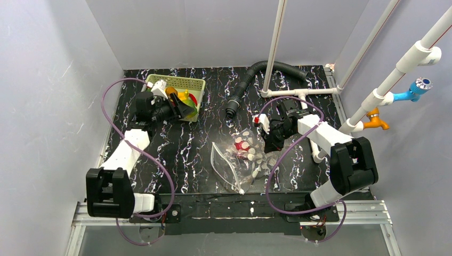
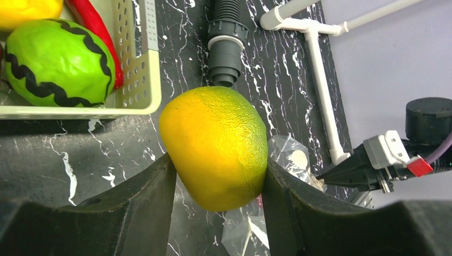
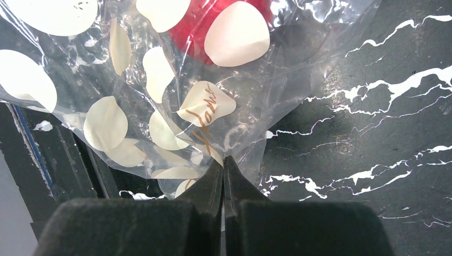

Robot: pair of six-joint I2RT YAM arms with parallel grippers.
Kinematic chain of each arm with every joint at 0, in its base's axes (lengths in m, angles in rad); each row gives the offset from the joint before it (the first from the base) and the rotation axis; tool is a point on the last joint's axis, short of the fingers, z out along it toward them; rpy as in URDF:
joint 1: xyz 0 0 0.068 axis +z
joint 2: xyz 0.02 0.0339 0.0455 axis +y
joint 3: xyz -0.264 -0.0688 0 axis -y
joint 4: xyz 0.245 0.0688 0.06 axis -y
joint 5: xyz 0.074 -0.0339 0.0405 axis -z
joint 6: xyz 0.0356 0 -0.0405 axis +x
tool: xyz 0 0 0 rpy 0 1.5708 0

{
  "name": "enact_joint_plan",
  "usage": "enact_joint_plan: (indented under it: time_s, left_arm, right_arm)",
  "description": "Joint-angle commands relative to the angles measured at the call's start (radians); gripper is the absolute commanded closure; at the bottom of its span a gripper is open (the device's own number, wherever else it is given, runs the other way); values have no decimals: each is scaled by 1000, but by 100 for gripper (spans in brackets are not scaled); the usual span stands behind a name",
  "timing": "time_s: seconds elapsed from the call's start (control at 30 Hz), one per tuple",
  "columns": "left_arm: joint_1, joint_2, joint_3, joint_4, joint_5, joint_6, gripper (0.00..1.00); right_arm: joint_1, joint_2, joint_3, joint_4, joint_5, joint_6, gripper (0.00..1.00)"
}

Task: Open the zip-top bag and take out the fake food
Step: Place the fake fruit in the bin.

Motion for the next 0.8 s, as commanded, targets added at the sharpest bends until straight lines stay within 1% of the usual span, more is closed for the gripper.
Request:
enact_joint_plan:
  time_s: [0.0,0.33,0.57,0.67,0.7,0.77]
  left_arm:
    - [29,51,76,1,46,3,100]
    - [59,195,181,-22,37,1,100]
    - [59,336,330,-107,13,17,100]
    - [59,412,413,-177,-5,17,100]
    - [59,445,453,-202,-17,13,100]
    - [59,522,537,-244,-27,-4,92]
  right_arm:
    - [-7,-23,7,-15,-23,-16,99]
    - [-7,-23,7,-17,-23,-17,99]
    - [-6,-26,6,-18,-27,-17,99]
    - [-7,-28,6,-18,-29,-19,99]
    - [-7,-28,6,-19,-29,-19,99]
    - [-7,-29,5,-21,-32,-21,99]
